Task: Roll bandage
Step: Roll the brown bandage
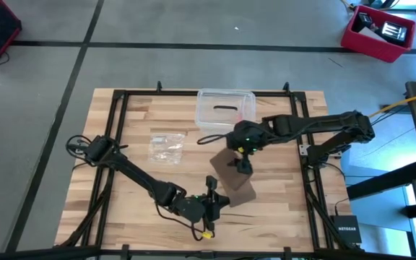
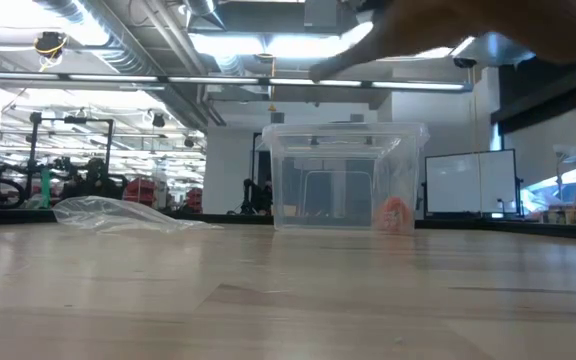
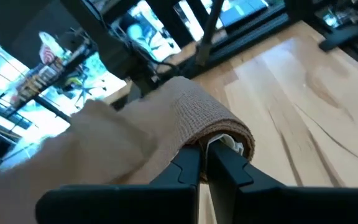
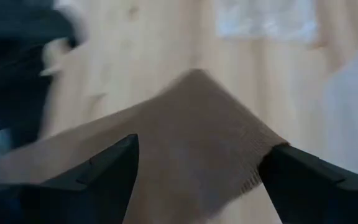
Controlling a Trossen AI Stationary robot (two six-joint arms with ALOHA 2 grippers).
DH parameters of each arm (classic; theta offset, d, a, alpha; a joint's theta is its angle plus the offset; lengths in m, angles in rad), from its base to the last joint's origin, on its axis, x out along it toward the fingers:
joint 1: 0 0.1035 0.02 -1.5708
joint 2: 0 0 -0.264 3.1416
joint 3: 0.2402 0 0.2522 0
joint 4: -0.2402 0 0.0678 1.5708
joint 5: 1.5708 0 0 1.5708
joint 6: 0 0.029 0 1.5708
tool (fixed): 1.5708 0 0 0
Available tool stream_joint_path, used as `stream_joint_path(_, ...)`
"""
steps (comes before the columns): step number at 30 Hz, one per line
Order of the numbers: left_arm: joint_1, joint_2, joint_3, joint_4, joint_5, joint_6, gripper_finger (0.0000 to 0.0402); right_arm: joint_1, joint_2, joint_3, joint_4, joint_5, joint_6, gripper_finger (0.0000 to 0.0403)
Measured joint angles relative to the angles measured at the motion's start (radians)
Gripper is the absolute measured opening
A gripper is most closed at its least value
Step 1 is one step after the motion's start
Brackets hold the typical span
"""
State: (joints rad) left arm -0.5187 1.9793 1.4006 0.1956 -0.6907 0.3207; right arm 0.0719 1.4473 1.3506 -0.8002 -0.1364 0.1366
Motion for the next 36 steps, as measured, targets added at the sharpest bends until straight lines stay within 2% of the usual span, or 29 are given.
stream_joint_path(2,0.006,0.0,-0.001,-0.038,0.001,-0.034,0.0006,0.0,-0.013,0.011,-0.042,-0.07,0.009,0.0312)
stream_joint_path(4,0.014,0.0,-0.001,-0.061,0.001,-0.068,0.0006,0.0,-0.019,0.013,-0.036,-0.07,-0.017,0.0312)
stream_joint_path(7,0.025,0.0,-0.001,-0.068,-0.001,-0.073,0.0006,0.001,-0.018,0.013,0.016,0.069,-0.041,0.0312)
stream_joint_path(9,0.025,0.0,-0.002,-0.069,-0.005,-0.065,0.0006,0.0,-0.014,0.015,0.005,0.117,-0.041,0.0312)
stream_joint_path(16,0.022,0.0,-0.002,-0.071,-0.004,-0.075,0.0006,0.014,-0.023,0.013,-0.232,-0.035,-0.086,0.0312)
stream_joint_path(22,0.009,-0.028,0.01,-0.016,-0.112,0.133,0.0006,0.13,-0.129,-0.063,-0.232,0.037,-0.053,0.0312)
stream_joint_path(26,-0.008,-0.065,0.03,-0.007,-0.218,0.313,0.0006,0.209,-0.28,-0.175,-0.131,0.177,0.024,0.0312)
stream_joint_path(30,-0.005,-0.1,0.034,0.018,-0.253,0.46,0.0006,0.266,-0.458,-0.323,0.054,0.267,0.102,0.0312)
stream_joint_path(36,0.012,-0.178,0.036,0.138,-0.258,0.58,0.0006,0.297,-0.645,-0.539,0.289,0.309,0.15,0.0312)
